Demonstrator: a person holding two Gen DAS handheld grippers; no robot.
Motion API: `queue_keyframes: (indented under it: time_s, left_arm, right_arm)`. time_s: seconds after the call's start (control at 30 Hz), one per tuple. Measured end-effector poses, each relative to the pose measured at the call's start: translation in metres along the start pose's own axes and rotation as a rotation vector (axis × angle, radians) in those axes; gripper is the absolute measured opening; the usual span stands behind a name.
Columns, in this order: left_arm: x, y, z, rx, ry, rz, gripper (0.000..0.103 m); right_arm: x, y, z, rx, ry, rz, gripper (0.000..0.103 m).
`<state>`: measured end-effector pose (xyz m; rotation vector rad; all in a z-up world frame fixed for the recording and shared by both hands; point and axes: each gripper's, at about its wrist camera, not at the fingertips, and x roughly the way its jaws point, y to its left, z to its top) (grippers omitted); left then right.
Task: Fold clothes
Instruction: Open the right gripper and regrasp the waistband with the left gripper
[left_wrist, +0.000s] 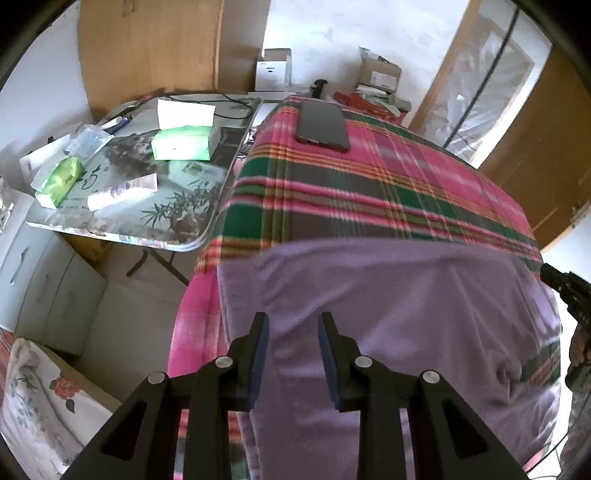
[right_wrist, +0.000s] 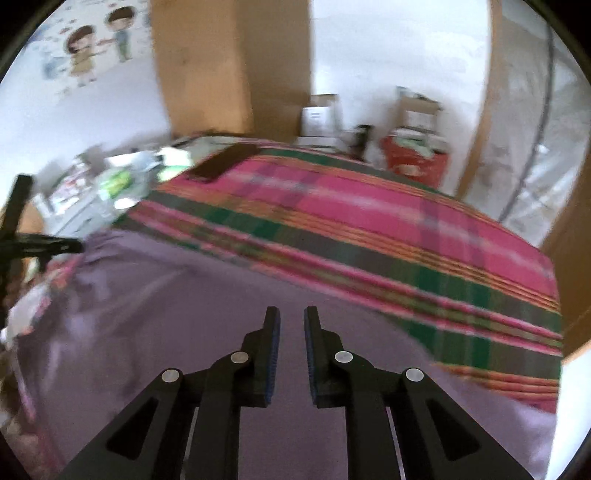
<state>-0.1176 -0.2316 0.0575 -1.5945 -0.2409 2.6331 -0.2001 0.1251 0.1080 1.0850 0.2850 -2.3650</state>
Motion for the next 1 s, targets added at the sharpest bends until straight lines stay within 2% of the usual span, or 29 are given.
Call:
queue_keyframes:
  time_s: [0.1, 0.3, 0.37, 0.53, 0.67, 0.73, 0.83, 1.0]
  left_arm:
    - [-0.002, 0.002, -0.016, -0.009, 0.019, -0.002, 0.029]
    - [-0.002, -0.001, -0.048, 0.037, 0.073, -0.016, 0.029]
    - [-0.004, 0.003, -0.055, 0.038, 0.076, -0.01, 0.029]
    - [-0.009, 0.017, -0.061, 0.015, 0.073, 0.009, 0.029]
    - [-0.014, 0.02, -0.052, 0.016, 0.055, 0.009, 0.029]
    - [-0.017, 0.018, -0.045, 0.026, 0.038, 0.012, 0.029]
    - [-0.02, 0.017, -0.026, 0.028, 0.016, 0.003, 0.029]
    - [-0.015, 0.005, 0.008, 0.09, -0.008, 0.059, 0.029]
  right_arm:
    - [-0.003, 0.033, -0.006, -0.065, 0.009, 0.05, 0.014]
    - [0.012, 0.079, -0.026, -0.077, 0.057, 0.178, 0.015]
    - [0.018, 0.09, -0.034, -0.106, 0.094, 0.175, 0.015]
    - [0.025, 0.093, -0.044, -0.132, 0.154, 0.088, 0.015]
    - [0.028, 0.088, -0.048, -0.128, 0.188, 0.028, 0.015]
    - [0.023, 0.088, -0.043, -0.138, 0.17, 0.008, 0.015]
    - [0.016, 0.093, -0.028, -0.152, 0.115, 0.034, 0.015]
    - [0.029, 0.113, 0.001, -0.225, 0.081, 0.057, 0.015]
